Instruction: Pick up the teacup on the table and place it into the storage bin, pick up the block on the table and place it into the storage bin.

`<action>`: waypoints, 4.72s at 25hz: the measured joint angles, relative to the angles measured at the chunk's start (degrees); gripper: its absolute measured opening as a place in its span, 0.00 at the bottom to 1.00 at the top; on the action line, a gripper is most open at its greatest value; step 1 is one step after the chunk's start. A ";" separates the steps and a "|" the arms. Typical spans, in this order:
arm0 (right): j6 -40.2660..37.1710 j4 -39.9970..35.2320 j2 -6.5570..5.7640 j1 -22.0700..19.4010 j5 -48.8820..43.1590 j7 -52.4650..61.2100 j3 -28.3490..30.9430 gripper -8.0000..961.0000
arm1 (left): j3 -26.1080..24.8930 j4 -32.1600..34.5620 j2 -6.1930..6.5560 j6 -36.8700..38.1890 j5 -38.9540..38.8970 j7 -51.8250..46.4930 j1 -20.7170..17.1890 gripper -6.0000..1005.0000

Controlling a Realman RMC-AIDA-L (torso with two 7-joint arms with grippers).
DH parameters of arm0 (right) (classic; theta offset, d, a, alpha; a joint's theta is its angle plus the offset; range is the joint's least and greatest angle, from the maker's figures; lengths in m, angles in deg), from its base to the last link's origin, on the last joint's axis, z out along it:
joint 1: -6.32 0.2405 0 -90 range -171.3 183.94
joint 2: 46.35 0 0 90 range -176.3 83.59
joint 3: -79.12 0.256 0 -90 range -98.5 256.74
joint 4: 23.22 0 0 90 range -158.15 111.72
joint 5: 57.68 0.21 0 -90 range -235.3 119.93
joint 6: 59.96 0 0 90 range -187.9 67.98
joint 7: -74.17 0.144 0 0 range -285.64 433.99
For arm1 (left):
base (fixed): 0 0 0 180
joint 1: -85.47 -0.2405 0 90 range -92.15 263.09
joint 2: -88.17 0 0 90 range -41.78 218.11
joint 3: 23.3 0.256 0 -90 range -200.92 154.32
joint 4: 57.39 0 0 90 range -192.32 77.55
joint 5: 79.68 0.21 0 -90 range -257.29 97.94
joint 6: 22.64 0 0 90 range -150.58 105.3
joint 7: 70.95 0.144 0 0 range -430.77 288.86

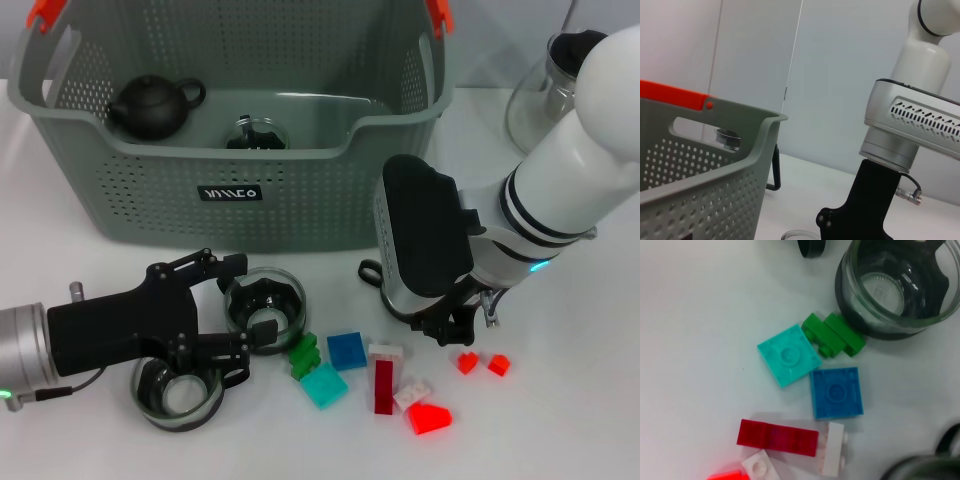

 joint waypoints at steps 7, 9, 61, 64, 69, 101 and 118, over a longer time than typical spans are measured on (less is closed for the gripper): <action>-0.85 0.25 -0.07 0.28 0.24 0.27 0.64 0.06 | 0.00 -0.52 0.17 0.00 0.00 0.01 -0.06 0.93; -1.36 -0.10 -0.08 0.28 0.26 0.32 1.10 0.06 | 0.00 -0.54 0.18 0.00 0.00 0.01 -0.08 0.93; 20.22 7.10 -0.52 13.03 17.20 -7.26 34.43 0.06 | 0.00 -0.10 1.04 0.29 -0.52 0.01 0.45 0.93; 23.09 10.22 -0.50 13.16 17.84 -8.55 34.27 0.06 | 0.00 -0.10 1.05 0.22 -0.53 0.01 0.44 0.93; 27.04 15.68 -0.43 13.65 19.59 -11.08 34.05 0.06 | 0.00 -0.10 1.05 0.26 -0.53 0.03 0.49 0.93; 31.81 25.69 -0.04 14.80 21.22 -14.96 31.50 0.07 | 0.00 -0.13 1.05 -0.34 -0.53 0.10 0.53 0.93; 30.99 26.38 0.00 14.74 21.22 -14.64 31.28 0.07 | 0.00 -0.37 1.05 -0.60 -0.53 0.10 0.52 0.93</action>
